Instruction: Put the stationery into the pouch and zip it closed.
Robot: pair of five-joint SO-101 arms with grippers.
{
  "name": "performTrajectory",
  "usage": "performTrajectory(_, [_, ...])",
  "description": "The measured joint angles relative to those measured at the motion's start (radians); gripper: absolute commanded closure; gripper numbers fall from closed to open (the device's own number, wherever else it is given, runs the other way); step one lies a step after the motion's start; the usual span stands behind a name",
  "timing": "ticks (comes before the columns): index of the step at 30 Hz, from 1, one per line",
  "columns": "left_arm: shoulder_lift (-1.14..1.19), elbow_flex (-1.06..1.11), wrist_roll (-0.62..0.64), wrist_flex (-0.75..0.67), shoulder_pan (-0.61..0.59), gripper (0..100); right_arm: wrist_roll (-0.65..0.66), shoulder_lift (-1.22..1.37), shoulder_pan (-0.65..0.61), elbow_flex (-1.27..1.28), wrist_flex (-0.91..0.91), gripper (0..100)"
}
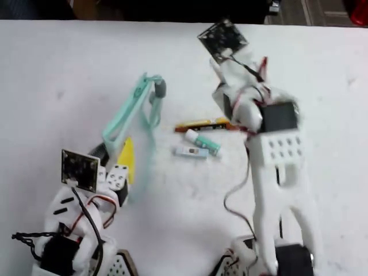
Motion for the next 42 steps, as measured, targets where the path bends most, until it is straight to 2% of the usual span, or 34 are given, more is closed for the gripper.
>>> performTrajectory(3, [0.0,0.0,-0.002,0.0,0.0,96,-0.068,-0.091,-0.002,-0.048,0.0,98.2])
performTrajectory(6, [0.0,0.0,-0.002,0.0,0.0,96,-0.201,-0.157,-0.009,-0.137,0.0,98.2])
performTrajectory(11, [-0.017,0.018,-0.005,0.0,0.021,96,-0.379,-0.224,-0.141,-0.288,0.0,98.2])
performTrajectory(20, [-0.015,0.026,-0.005,-0.017,0.023,96,-0.405,-0.186,-0.462,-0.354,-0.029,98.2])
performTrajectory(29, [-0.015,0.026,-0.005,-0.017,0.023,96,-0.408,-0.074,-0.586,-0.354,-0.129,98.2])
performTrajectory(35, [-0.015,0.026,-0.005,-0.017,0.023,82,-0.408,-0.043,-0.671,-0.354,-0.141,98.2])
performTrajectory(42, [-0.015,0.026,-0.005,-0.018,0.023,81,-0.408,-0.02,-0.672,-0.348,-0.143,98.2])
